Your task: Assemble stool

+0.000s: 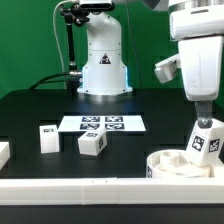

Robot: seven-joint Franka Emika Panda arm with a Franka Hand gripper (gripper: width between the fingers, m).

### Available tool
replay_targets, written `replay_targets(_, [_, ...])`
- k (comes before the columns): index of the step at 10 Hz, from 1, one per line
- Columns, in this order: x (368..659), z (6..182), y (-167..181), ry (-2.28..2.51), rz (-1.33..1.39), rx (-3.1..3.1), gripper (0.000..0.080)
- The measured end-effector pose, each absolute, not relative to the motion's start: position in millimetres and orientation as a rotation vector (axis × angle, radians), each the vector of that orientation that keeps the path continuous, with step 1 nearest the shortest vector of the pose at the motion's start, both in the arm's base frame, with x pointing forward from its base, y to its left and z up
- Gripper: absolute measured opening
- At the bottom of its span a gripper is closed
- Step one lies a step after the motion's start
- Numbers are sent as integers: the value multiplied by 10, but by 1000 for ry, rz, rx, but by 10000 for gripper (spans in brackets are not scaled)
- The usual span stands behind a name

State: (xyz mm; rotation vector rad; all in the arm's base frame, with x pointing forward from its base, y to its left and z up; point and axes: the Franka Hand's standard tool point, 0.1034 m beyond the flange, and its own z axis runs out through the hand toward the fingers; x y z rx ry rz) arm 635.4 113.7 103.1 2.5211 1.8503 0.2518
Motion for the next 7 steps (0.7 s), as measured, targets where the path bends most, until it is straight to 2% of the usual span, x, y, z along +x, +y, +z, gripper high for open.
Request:
replay_targets(3, [6359,1012,1094,2102,232,2274,648])
replay_targets(7, [6388,892,1228,2424,162,1737,648])
